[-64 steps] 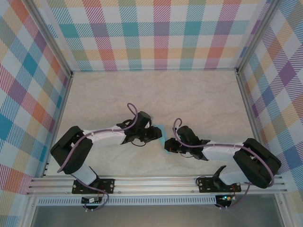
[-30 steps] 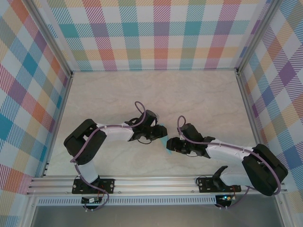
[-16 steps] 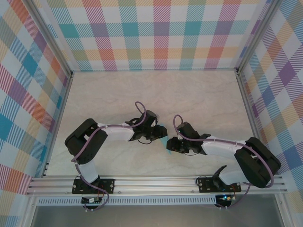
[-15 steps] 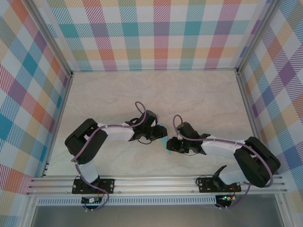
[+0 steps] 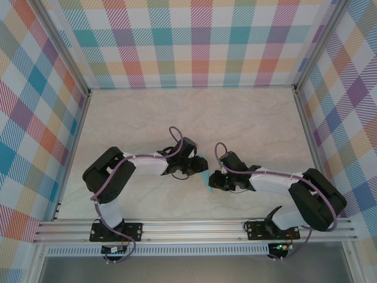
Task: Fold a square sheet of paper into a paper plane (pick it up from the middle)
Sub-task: Fold the wing for the fifth time at the center of the table.
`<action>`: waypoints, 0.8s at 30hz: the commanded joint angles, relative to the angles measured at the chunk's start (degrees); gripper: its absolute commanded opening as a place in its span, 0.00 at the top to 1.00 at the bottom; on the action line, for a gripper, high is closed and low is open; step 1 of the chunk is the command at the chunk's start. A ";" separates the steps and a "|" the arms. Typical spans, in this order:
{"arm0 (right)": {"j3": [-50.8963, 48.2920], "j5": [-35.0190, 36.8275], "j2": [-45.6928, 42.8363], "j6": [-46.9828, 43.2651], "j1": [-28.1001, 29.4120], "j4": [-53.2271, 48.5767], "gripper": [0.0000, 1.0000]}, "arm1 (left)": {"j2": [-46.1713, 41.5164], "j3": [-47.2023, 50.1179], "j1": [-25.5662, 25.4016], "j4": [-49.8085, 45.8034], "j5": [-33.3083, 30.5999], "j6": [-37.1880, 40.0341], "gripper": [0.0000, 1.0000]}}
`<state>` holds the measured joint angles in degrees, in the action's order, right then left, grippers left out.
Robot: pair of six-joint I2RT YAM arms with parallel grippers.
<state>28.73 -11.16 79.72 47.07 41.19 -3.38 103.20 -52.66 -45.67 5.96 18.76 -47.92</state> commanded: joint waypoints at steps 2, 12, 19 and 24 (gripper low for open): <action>1.47 0.43 1.82 -1.41 -0.01 -3.13 0.78 | 1.80 -1.54 -0.68 -3.22 -1.17 0.51 0.67; 3.37 4.46 -4.01 -1.55 0.03 -10.23 0.74 | 3.50 -2.35 -0.67 -3.97 -0.76 0.52 0.68; 3.00 -3.70 -8.36 -4.57 0.02 -5.36 0.83 | 3.76 -2.78 -0.66 -4.01 0.17 1.14 0.68; 4.69 -12.03 -1.50 -4.10 0.03 1.44 0.89 | 3.72 -3.37 -0.65 -4.44 0.51 1.59 0.68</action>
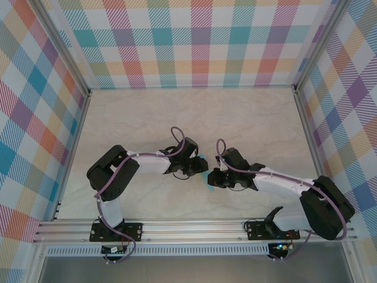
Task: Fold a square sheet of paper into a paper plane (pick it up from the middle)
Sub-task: Fold the wing for the fifth time at the center of the table.
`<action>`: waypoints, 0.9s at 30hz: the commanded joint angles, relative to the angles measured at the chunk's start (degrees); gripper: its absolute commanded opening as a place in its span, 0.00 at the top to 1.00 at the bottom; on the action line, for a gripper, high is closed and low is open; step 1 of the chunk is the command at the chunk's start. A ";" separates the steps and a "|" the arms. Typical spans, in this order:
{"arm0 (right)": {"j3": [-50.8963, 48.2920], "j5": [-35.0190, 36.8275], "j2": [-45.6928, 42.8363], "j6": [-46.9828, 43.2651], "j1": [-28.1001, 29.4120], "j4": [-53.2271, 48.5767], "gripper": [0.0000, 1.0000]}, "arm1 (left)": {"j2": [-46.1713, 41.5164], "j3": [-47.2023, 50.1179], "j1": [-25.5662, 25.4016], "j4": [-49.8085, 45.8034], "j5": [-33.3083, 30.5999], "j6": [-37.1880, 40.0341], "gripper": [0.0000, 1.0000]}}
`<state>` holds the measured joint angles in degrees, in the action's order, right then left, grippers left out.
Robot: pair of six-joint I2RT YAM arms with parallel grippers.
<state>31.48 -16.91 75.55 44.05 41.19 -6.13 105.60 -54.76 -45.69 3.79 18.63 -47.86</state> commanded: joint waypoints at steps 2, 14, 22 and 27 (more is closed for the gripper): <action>3.72 -6.05 4.99 -1.34 0.03 2.43 0.90 | 1.43 -1.23 -0.69 -2.24 0.70 1.45 0.68; 3.09 -5.84 9.68 -1.45 -1.58 0.12 0.89 | 1.19 -1.58 -0.68 -3.64 0.70 2.82 0.68; 0.50 -5.23 9.97 -0.81 -2.58 0.43 0.89 | 1.44 -2.22 -0.68 -4.30 0.62 3.32 0.68; -1.11 -5.97 10.23 -0.06 -2.72 1.38 0.89 | 1.71 -2.37 -0.67 -4.58 0.58 3.47 0.68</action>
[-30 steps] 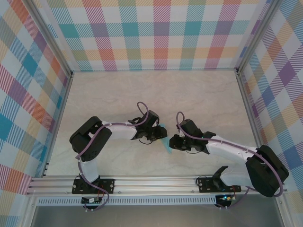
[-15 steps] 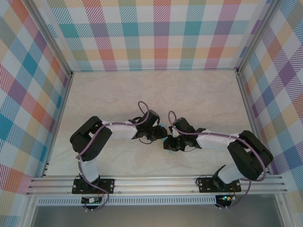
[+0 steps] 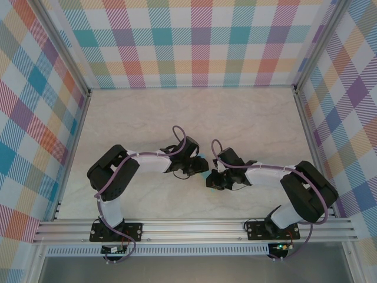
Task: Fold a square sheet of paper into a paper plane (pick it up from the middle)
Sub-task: Fold the wing for the fifth time at the center of the table.
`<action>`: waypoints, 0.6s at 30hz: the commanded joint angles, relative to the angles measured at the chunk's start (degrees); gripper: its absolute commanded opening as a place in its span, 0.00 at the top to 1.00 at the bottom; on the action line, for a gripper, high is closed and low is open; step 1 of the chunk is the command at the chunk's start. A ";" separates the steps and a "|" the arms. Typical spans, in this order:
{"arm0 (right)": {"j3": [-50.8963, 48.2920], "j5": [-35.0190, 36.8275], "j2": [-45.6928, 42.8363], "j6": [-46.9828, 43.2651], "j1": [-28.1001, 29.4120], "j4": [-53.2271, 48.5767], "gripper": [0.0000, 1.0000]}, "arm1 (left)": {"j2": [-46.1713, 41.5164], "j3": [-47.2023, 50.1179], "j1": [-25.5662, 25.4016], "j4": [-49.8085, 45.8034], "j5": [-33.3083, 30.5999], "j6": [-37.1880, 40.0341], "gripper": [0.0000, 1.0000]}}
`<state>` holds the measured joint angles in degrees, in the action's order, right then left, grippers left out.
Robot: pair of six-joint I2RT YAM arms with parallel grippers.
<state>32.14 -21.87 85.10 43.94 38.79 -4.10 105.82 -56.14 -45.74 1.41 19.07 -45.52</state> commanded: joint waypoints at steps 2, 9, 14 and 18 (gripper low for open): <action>-2.45 -0.74 0.51 0.47 -0.44 -0.90 0.89 | 1.66 -1.13 -0.66 -2.15 0.15 1.13 0.68; -3.11 0.78 -1.79 1.23 -0.38 -3.04 0.88 | 2.35 -1.67 -0.58 -2.75 0.14 1.30 0.68; -3.88 2.21 -3.73 1.45 -0.38 -5.18 0.88 | 2.63 -1.74 -0.63 -2.90 0.19 1.30 0.69; -5.50 2.08 -4.40 2.33 -0.39 -5.04 0.87 | 2.80 -1.79 -0.59 -3.16 0.01 1.26 0.69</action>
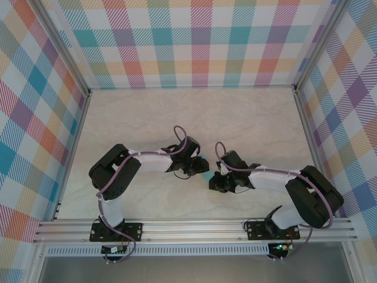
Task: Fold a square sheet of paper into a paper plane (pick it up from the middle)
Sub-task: Fold the wing for the fifth time at the center of the table.
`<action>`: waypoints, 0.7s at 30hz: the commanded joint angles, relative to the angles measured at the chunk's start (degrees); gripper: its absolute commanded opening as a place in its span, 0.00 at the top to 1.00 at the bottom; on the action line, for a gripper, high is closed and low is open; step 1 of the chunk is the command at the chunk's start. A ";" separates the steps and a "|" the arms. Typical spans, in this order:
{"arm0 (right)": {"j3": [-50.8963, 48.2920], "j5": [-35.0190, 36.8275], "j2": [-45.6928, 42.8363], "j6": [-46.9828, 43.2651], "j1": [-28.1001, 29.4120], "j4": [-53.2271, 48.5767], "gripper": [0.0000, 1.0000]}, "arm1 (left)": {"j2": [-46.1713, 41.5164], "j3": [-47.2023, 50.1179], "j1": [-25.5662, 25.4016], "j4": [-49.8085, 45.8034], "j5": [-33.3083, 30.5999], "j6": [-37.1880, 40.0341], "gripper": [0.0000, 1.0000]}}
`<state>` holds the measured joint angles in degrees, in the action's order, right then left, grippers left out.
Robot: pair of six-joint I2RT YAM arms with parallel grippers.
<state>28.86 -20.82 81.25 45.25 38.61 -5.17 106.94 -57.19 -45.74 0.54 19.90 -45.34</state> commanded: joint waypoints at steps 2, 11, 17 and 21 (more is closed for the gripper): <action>-2.94 1.72 -0.90 1.38 -0.21 -4.77 0.87 | 1.86 -0.89 -0.66 -2.42 -0.87 1.14 0.69; -3.36 5.16 -7.65 1.87 -0.22 -11.08 0.85 | 2.05 -1.08 -0.60 -2.32 -0.34 1.13 0.69; 1.04 9.72 -10.93 -0.69 -0.20 -12.92 0.64 | 1.96 -1.44 -0.63 -2.02 0.49 1.13 0.69; 5.17 11.84 -7.98 -3.73 -0.21 -13.00 0.54 | 1.70 -1.56 -0.60 -2.22 0.42 1.04 0.69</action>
<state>30.37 -11.77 71.81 44.38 38.61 -16.73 107.33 -57.67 -45.78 0.27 20.43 -45.34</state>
